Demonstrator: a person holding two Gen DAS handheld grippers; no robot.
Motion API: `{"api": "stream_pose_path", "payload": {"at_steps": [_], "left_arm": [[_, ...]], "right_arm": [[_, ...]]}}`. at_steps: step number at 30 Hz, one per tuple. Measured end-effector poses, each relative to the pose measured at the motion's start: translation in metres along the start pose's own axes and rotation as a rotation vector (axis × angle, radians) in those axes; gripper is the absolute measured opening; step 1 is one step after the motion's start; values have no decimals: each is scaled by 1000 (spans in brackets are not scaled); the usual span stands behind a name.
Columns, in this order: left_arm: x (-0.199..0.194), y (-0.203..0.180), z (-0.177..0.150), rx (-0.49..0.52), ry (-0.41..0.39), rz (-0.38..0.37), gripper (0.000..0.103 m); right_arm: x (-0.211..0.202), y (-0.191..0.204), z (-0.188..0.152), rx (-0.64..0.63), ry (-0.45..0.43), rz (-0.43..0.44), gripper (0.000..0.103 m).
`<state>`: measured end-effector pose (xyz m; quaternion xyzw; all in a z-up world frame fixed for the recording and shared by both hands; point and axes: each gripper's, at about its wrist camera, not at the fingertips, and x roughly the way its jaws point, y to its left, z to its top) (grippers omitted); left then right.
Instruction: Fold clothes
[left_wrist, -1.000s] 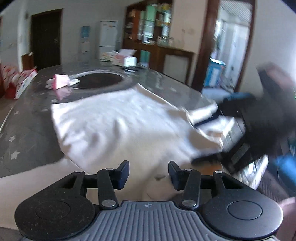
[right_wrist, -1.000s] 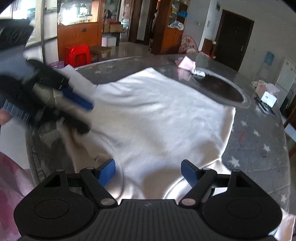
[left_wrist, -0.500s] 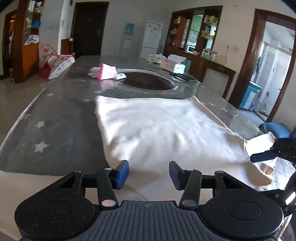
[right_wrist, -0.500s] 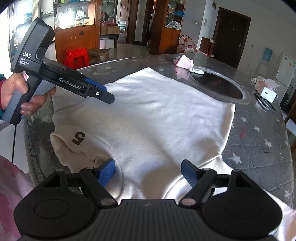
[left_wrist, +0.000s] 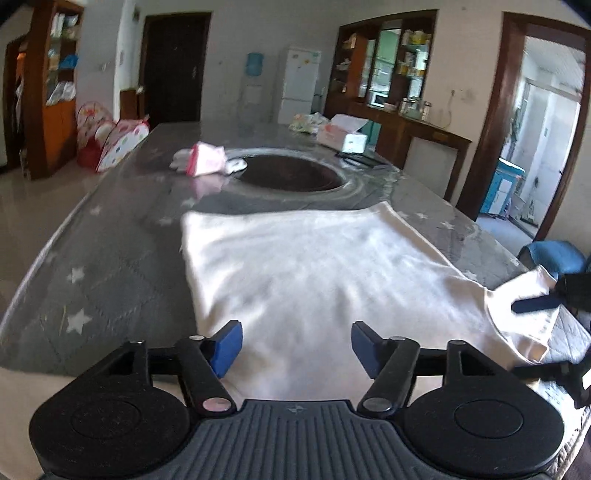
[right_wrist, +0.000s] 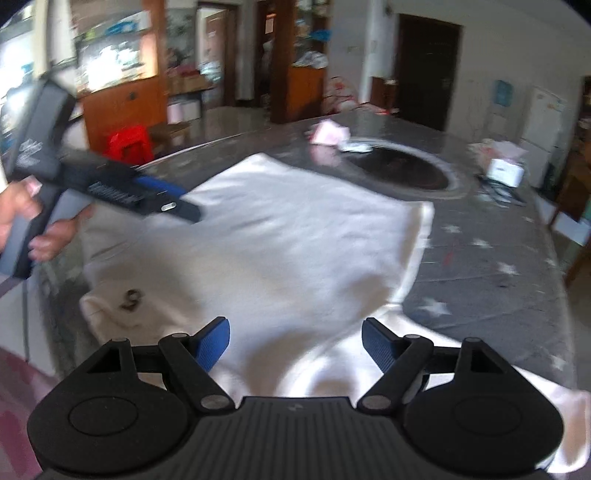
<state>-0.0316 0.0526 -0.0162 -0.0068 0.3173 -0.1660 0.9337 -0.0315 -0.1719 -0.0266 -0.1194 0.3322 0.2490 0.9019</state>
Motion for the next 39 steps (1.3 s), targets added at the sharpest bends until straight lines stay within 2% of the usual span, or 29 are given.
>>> {"api": "stream_pose_path", "payload": {"at_steps": [4, 8, 11, 16, 19, 24, 27, 29, 31, 34, 39], "left_arm": [[-5, -20, 4, 66, -18, -6, 78], [-8, -39, 5, 127, -32, -24, 85], [-10, -54, 6, 168, -42, -41, 85], [-9, -76, 5, 227, -33, -90, 89], [-6, -87, 3, 252, -17, -104, 89], [-1, -98, 0, 275, 2, -112, 92], [0, -103, -1, 283, 5, -116, 92], [1, -106, -1, 288, 7, -123, 93], [1, -110, -2, 296, 8, -129, 93], [2, -116, -3, 312, 9, -131, 94], [7, -126, -6, 339, 19, -145, 95]], "right_arm": [[-14, -30, -9, 91, -23, -109, 79], [-30, -70, -26, 228, -33, -250, 73], [-40, -99, -45, 335, -31, -348, 68], [-53, -131, -72, 447, -30, -482, 67], [-57, -146, -86, 504, -22, -533, 67], [-60, -166, -104, 608, -11, -519, 63], [-62, -173, -110, 669, -34, -461, 51], [-63, -175, -111, 693, -48, -434, 39], [-64, -174, -111, 698, -58, -428, 33], [-68, -174, -112, 712, -79, -439, 15], [-80, -175, -110, 730, -129, -434, 7]]}}
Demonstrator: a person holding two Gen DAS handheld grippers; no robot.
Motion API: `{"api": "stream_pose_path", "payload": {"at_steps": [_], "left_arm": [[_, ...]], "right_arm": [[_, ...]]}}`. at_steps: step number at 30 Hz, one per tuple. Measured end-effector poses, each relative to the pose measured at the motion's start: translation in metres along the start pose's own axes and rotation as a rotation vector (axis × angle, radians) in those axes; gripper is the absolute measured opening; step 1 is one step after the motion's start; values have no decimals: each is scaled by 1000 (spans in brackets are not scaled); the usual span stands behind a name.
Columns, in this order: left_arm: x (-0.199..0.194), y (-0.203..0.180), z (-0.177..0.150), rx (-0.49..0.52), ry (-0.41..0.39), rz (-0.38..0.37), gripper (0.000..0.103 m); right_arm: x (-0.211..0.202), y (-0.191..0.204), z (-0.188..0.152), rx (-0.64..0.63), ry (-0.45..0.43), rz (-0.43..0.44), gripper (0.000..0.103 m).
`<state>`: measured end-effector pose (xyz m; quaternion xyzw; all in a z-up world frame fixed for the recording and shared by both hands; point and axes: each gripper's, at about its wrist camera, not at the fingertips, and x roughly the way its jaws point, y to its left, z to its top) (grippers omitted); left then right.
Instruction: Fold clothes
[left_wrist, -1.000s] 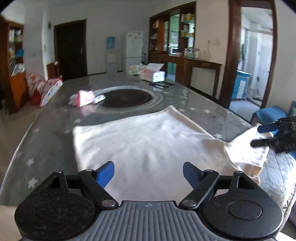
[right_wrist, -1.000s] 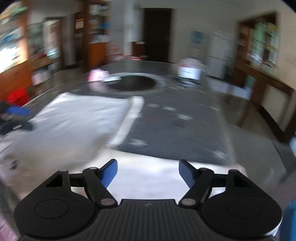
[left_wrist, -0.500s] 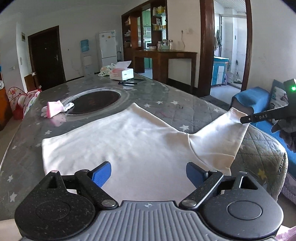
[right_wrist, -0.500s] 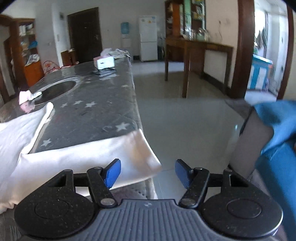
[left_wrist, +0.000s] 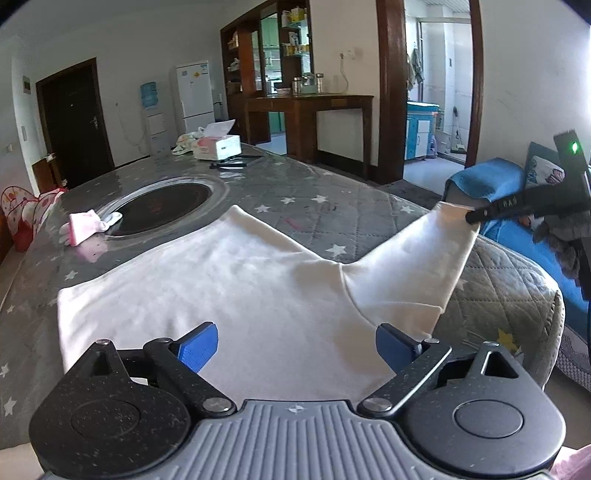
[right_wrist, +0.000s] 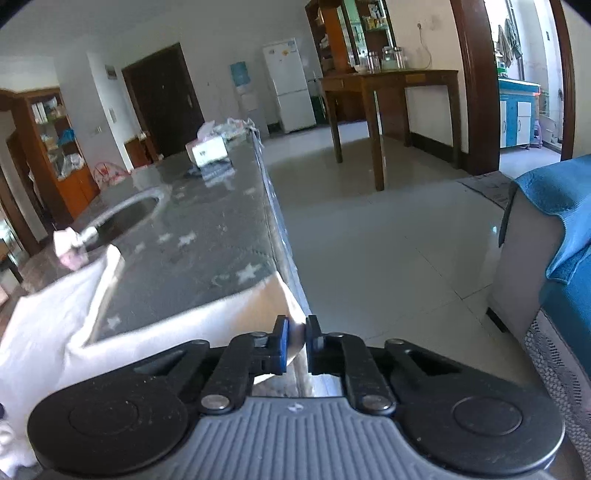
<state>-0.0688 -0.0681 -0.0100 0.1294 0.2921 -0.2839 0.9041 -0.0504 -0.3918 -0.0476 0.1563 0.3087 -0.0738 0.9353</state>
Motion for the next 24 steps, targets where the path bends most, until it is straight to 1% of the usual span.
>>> {"api": "stream_pose_path", "payload": {"at_steps": [4, 12, 20, 24], "left_arm": [[7, -7, 0, 14, 13, -11, 95], [18, -19, 1, 38, 23, -29, 96], [31, -30, -2, 54, 31, -35, 96], [31, -29, -3, 50, 29, -35, 96]], "right_arm": [[-19, 7, 12, -7, -55, 49, 6], [-45, 43, 48, -101, -135, 150, 5], [-60, 100, 85, -246, -188, 241, 5], [-63, 133, 92, -329, -189, 292, 5]]}}
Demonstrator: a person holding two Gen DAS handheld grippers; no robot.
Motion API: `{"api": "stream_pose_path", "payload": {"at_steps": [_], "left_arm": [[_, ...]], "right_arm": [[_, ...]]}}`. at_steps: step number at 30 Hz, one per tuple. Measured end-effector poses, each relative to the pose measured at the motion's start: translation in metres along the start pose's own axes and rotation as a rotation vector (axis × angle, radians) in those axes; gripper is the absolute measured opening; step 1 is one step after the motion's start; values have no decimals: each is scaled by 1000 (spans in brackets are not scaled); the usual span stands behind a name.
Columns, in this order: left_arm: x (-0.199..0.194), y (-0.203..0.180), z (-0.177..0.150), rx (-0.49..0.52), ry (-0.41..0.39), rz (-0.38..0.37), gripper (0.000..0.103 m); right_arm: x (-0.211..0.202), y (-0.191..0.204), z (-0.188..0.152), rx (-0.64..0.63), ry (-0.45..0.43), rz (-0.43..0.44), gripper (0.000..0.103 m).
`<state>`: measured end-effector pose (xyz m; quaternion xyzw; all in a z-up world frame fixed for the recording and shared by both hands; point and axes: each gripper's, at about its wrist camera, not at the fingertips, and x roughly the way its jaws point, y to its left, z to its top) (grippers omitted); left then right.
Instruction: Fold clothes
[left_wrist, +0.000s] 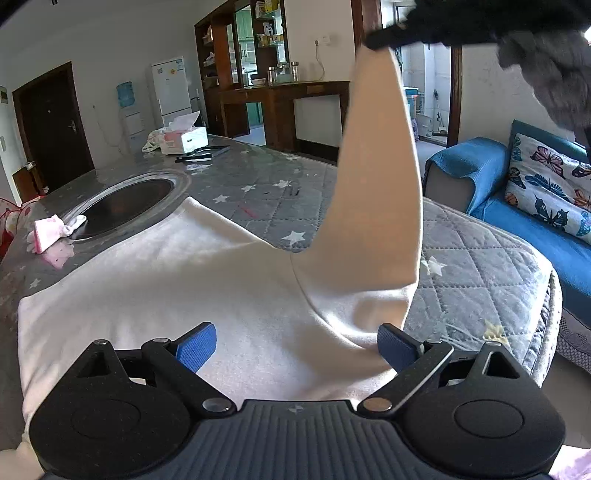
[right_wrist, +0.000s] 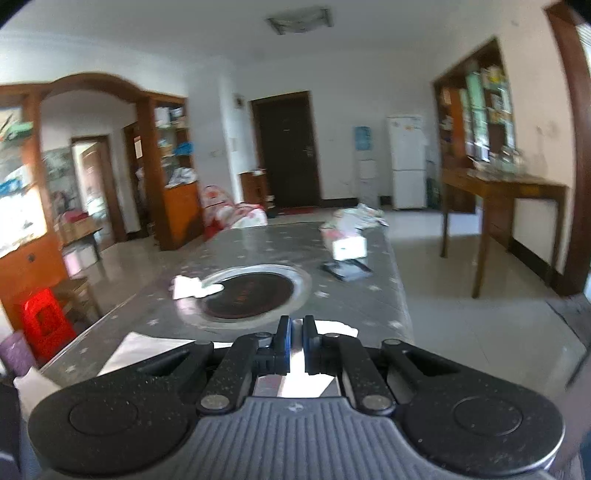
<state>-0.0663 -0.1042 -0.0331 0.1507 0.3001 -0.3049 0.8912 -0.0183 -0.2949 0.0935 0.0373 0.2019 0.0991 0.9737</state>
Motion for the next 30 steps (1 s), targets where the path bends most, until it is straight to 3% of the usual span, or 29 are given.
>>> {"api": "stream_pose_path", "payload": {"at_steps": [5, 12, 19, 30], "left_arm": [[-20, 17, -1, -46, -31, 27, 97], [-55, 62, -10, -155, -70, 138, 99], [-82, 93, -30, -231, -78, 223, 99], [-87, 114, -45, -326, -52, 233, 99]], "right_arm": [[18, 38, 13, -81, 17, 75, 5], [49, 96, 14, -174, 70, 197, 5], [78, 152, -8, -236, 156, 311, 5], [109, 196, -48, -244, 277, 427, 5]]}}
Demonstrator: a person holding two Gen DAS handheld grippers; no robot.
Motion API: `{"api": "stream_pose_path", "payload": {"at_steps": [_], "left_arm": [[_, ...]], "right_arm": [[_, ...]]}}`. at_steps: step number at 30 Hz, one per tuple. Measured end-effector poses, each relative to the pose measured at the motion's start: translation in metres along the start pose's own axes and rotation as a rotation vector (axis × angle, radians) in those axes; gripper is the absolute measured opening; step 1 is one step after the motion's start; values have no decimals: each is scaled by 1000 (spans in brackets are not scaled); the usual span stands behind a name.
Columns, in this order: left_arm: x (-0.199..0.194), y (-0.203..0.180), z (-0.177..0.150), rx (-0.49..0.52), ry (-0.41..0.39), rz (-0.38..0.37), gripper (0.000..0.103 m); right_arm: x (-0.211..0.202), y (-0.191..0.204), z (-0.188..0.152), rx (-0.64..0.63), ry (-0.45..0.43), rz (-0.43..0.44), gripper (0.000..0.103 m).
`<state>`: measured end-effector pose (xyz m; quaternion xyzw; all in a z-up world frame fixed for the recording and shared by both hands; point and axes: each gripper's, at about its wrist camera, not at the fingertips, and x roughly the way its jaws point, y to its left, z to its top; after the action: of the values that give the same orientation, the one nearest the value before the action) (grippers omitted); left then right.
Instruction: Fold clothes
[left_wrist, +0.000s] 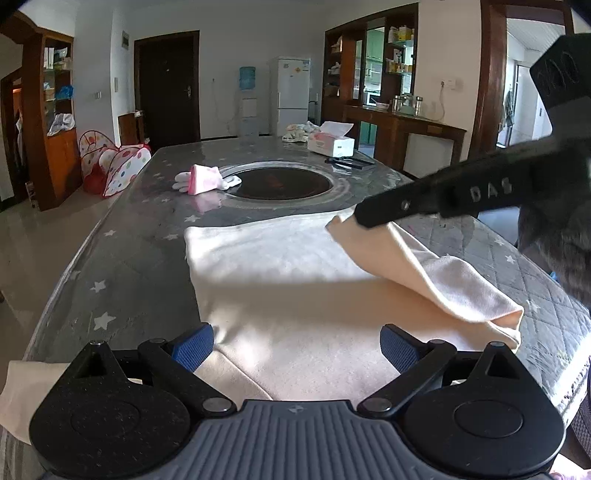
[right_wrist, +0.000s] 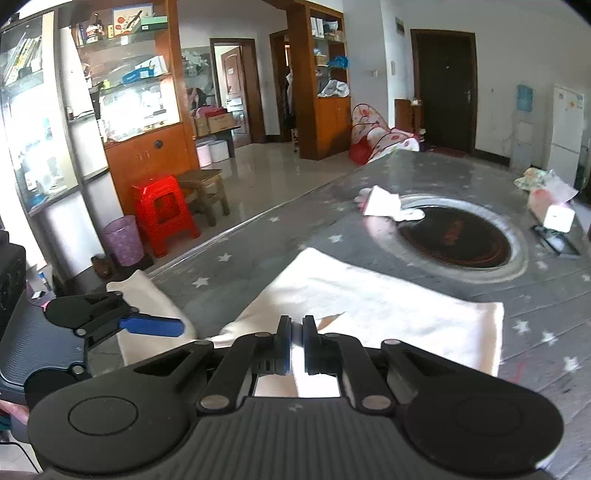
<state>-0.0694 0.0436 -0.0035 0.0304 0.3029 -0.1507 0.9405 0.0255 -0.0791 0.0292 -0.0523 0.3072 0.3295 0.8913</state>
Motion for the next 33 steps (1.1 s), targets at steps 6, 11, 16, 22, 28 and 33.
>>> {"api": "stream_pose_path", "payload": {"at_steps": [6, 11, 16, 22, 28, 33], "left_arm": [[4, -4, 0, 3, 7, 0, 99], [5, -2, -1, 4, 9, -6, 97], [14, -8, -2, 28, 33, -39, 82], [31, -13, -3, 31, 86, -51, 59], [38, -18, -3, 37, 99, -44, 25], [32, -22, 3, 51, 74, -28, 8]], "right_arm": [[7, 5, -2, 10, 14, 73, 11], [-12, -11, -1, 1, 1, 16, 23], [-37, -40, -12, 12, 24, -100, 33], [-68, -79, -45, 49, 79, -229, 44], [-93, -87, -87, 78, 141, -249, 55], [-91, -70, -107, 22, 173, -232, 57]]}}
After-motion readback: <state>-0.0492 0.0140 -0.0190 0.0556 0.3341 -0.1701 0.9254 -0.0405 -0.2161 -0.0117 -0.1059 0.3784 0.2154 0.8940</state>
